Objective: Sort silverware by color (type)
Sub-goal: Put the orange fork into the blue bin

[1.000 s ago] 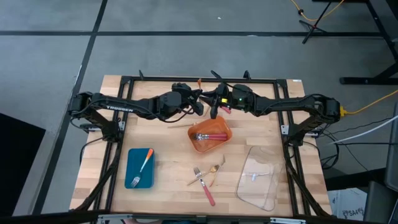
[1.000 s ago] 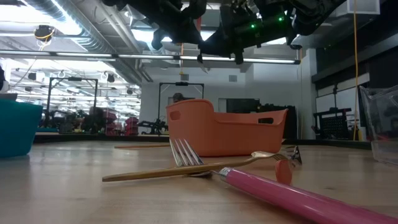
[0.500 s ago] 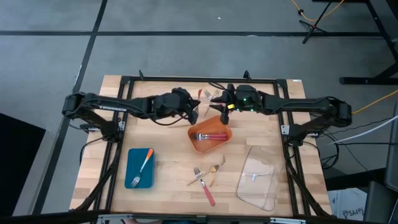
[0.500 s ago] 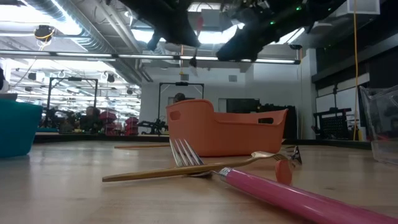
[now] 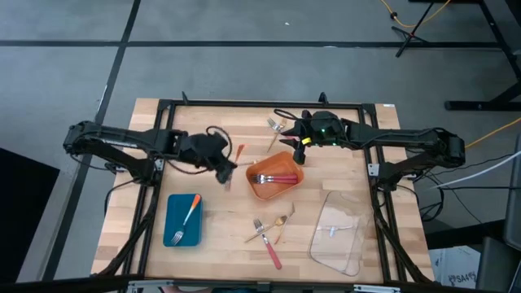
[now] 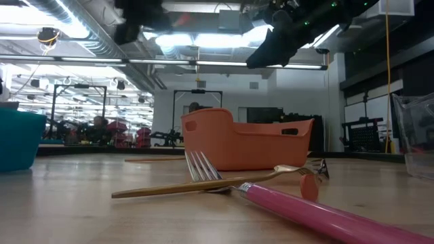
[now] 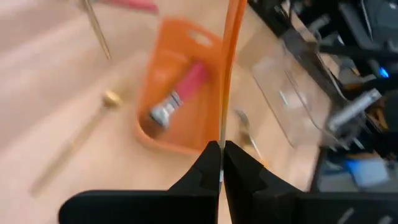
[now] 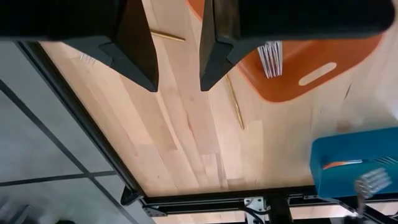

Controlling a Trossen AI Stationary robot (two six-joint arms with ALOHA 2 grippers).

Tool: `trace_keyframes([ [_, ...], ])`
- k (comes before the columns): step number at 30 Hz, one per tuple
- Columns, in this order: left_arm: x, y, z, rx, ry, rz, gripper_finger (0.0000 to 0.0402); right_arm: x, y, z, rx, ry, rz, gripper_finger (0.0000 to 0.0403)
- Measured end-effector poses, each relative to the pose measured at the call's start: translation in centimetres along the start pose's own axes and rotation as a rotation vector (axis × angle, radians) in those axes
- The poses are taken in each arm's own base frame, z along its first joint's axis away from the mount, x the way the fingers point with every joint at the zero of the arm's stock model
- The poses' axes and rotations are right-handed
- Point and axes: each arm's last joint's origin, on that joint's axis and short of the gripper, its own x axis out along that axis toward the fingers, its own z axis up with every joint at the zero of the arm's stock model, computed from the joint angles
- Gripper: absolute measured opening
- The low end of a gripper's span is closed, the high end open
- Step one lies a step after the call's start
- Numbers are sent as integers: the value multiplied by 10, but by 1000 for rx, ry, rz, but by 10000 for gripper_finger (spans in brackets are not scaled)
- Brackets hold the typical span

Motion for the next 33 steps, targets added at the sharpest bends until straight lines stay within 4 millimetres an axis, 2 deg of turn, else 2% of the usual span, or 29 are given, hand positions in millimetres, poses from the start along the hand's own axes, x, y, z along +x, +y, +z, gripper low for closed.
trace_keyframes([
  [11, -16, -21, -61, -24, 258, 48, 0, 0, 0, 1, 0, -8, -1, 108],
  [18, -25, -25, -92, -26, 311, 105, 0, 0, 0, 1, 0, -9, -1, 108],
  [22, -25, -22, -110, -20, 316, 132, 0, 0, 0, 1, 0, -8, -1, 108],
  [33, -15, 2, -160, -124, 382, 222, 0, 0, 0, 1, 0, -7, -1, 108],
])
